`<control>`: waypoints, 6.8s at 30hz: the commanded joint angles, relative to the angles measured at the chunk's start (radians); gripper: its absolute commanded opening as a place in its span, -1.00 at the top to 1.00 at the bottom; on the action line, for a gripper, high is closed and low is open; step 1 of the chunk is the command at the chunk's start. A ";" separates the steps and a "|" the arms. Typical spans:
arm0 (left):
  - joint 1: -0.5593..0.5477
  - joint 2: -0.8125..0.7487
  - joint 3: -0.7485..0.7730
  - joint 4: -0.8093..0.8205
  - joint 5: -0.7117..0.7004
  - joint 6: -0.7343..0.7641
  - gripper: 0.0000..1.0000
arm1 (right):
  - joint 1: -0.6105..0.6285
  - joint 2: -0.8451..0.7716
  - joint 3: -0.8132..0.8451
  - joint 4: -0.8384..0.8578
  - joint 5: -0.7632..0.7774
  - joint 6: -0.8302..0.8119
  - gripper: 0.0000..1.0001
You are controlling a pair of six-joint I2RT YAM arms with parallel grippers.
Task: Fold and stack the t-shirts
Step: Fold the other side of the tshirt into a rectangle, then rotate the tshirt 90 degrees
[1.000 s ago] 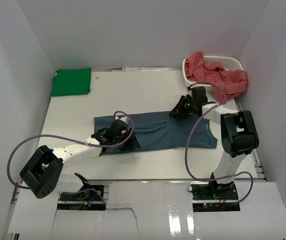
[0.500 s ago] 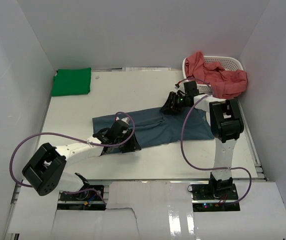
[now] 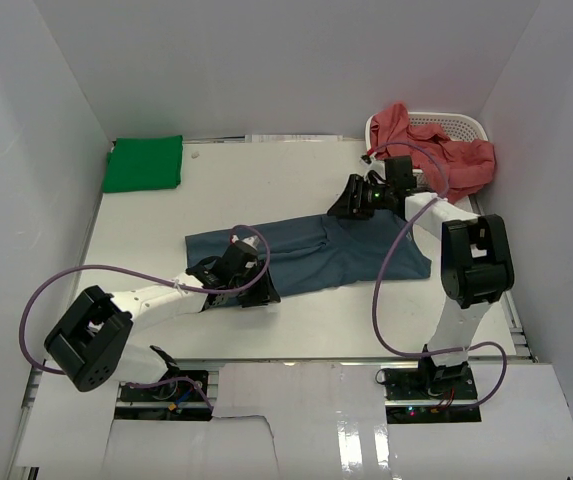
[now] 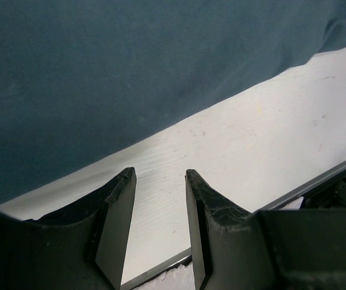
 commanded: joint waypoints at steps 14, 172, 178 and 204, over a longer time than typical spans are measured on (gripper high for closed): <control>0.347 -0.152 0.130 -0.235 -0.020 0.151 -0.02 | -0.064 -0.059 0.018 -0.162 0.376 -0.131 0.01; 0.614 0.408 0.419 -0.545 -0.212 0.422 -0.04 | 0.068 0.171 0.263 -0.547 0.699 -0.220 -0.09; 0.613 0.345 0.393 -0.585 -0.179 0.416 -0.04 | 0.068 0.275 0.455 -0.544 0.621 -0.240 -0.10; 0.300 0.244 0.217 -0.631 0.095 0.183 -0.06 | 0.068 0.633 0.871 -0.435 0.354 -0.134 -0.17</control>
